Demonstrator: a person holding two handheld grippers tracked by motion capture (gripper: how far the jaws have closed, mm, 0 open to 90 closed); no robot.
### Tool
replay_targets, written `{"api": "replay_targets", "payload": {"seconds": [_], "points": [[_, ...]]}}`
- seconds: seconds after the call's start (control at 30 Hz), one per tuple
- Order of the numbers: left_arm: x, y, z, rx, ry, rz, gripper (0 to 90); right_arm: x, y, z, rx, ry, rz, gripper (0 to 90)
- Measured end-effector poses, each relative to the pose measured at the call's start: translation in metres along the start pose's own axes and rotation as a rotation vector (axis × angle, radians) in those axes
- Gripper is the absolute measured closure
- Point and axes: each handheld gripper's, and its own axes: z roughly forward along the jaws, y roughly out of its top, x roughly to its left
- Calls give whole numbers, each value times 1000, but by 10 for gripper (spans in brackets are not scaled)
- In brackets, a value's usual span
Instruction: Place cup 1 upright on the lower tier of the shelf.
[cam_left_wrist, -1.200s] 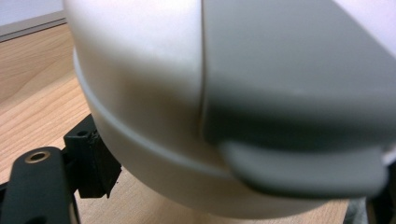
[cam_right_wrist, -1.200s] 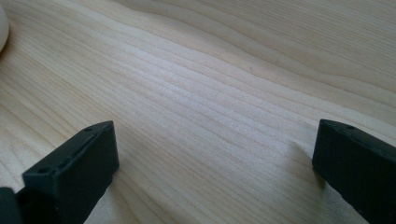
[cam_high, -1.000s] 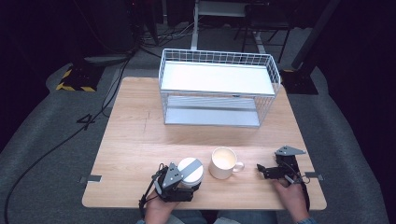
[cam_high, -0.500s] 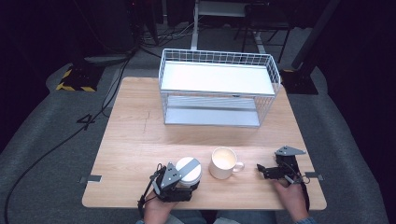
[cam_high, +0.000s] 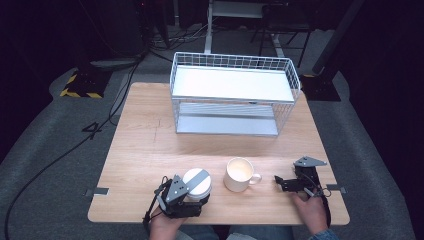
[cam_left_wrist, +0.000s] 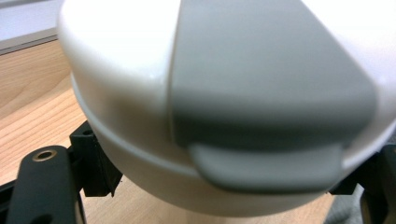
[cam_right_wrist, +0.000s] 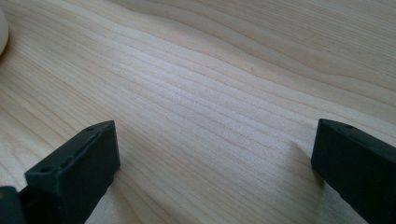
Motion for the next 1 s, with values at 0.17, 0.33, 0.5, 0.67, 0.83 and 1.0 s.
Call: {"api": "replay_targets", "payload": {"seconds": [0.17,0.33,0.5,0.67,0.83,1.0], "points": [[-2,6,-6,-15,12,11,190,0,0,0,-1,-1,1,12],[-1,13,-9,-25,10,9,190,0,0,0,0,-1,1,11],[3,25,-13,-47,18,6,190,0,0,0,-1,-2,1,11],[7,35,-15,-62,31,13,190,0,0,0,-1,-2,1,11],[11,48,-17,-75,39,17,190,0,0,0,-1,-3,2,11],[16,58,-15,-71,46,16,190,0,0,0,-1,-3,2,11]]}}
